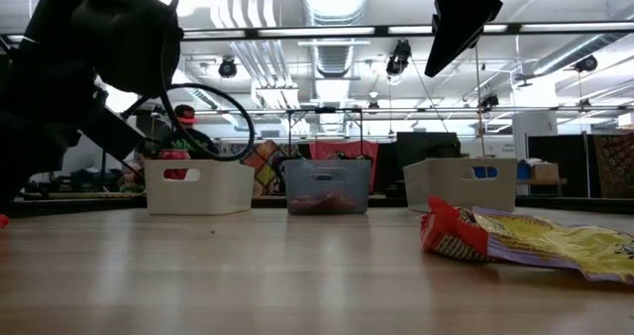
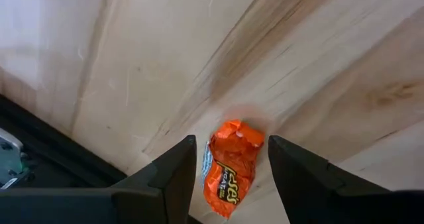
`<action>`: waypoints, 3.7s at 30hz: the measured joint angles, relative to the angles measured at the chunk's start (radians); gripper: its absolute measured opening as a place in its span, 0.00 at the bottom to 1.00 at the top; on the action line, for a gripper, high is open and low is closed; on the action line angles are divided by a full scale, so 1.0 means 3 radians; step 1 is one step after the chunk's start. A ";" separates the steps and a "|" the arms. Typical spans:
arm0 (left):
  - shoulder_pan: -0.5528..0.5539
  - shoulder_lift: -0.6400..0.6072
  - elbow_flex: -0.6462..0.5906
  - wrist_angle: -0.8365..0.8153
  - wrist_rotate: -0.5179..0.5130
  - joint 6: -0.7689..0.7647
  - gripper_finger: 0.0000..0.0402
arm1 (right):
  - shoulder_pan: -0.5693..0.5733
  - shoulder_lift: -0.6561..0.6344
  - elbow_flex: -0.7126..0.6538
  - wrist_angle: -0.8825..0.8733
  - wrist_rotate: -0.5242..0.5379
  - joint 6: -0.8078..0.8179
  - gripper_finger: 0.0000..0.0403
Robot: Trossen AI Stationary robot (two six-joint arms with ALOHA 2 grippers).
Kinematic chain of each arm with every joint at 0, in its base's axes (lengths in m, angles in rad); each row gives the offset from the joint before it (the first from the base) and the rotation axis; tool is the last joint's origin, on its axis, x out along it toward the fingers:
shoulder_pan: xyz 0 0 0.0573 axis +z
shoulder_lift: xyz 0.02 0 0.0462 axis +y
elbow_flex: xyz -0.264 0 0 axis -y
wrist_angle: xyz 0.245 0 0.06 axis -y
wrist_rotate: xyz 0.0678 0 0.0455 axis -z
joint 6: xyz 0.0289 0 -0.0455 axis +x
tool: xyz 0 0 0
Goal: Sort candy
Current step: Put the orange chocolate into the black bin, then put the yellow candy into the white bin
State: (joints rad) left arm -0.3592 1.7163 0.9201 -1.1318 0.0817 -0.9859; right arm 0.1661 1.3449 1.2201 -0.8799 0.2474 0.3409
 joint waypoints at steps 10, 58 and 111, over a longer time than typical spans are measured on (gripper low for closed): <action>0.0001 -0.0002 -0.0114 0.0254 0.0014 0.0000 0.29 | 0.0000 0.0000 0.0000 0.0011 0.0053 0.0002 0.17; 0.1204 -0.0162 0.1499 0.2245 -0.1121 0.4114 0.02 | 0.0802 -0.0326 -0.0660 0.0013 0.0157 0.0876 0.17; 0.1959 0.0112 0.1341 0.2501 -0.0394 0.3679 0.31 | 0.0827 -0.0257 -0.0816 0.0459 0.0337 0.1468 0.17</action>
State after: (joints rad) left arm 0.2285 1.7499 1.3225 -0.3816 -0.0366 0.1178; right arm 0.4141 1.2679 0.9752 -0.7421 0.3485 0.7812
